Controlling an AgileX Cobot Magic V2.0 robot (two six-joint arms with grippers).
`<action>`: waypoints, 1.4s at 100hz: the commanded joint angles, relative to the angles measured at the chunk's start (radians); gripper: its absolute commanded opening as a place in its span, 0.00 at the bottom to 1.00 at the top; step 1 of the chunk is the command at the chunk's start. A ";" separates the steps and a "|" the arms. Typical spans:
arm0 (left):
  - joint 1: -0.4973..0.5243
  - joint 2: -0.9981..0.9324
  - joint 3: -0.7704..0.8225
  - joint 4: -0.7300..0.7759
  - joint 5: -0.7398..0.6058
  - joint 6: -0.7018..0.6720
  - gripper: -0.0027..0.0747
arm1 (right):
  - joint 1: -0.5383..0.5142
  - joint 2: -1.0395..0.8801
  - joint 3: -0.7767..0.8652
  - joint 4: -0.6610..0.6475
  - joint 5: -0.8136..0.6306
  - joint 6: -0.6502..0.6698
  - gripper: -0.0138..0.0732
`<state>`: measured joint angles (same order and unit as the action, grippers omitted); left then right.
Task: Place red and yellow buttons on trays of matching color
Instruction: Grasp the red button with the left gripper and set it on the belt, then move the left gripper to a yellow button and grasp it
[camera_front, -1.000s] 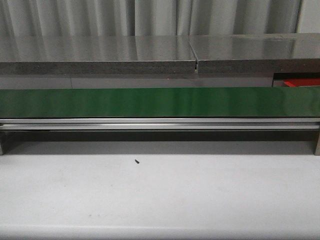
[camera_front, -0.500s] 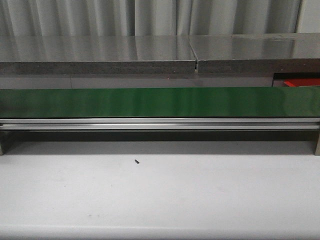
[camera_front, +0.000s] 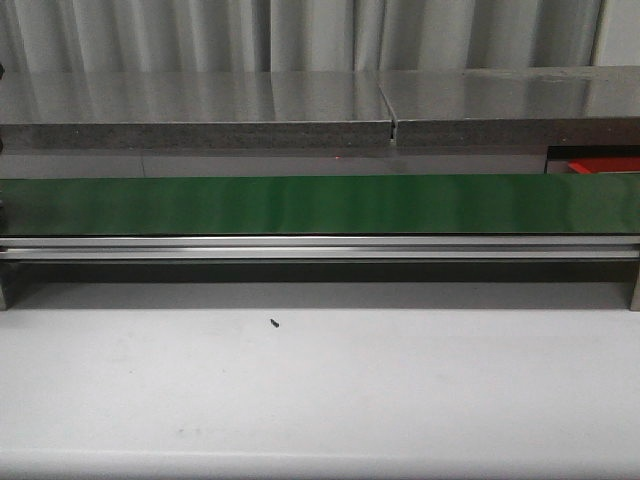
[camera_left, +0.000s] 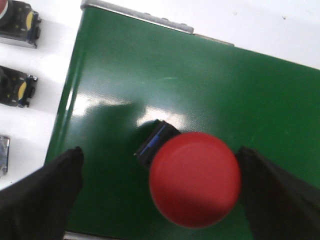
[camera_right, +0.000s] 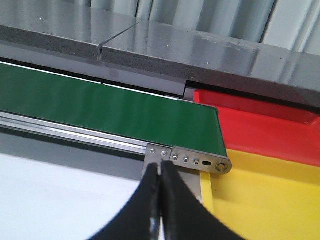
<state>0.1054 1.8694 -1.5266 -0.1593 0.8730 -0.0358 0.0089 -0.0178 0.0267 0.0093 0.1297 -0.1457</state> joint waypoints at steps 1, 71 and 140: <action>-0.005 -0.061 -0.040 -0.019 -0.025 0.010 0.89 | -0.005 -0.006 0.000 -0.009 -0.086 -0.002 0.09; 0.245 -0.329 -0.053 0.086 0.192 0.012 0.89 | -0.005 -0.006 0.000 -0.009 -0.086 -0.002 0.09; 0.489 -0.200 0.150 0.089 0.000 0.012 0.89 | -0.005 -0.006 0.000 -0.009 -0.086 -0.002 0.09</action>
<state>0.5929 1.6826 -1.3532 -0.0507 0.9381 -0.0156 0.0089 -0.0178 0.0267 0.0093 0.1297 -0.1457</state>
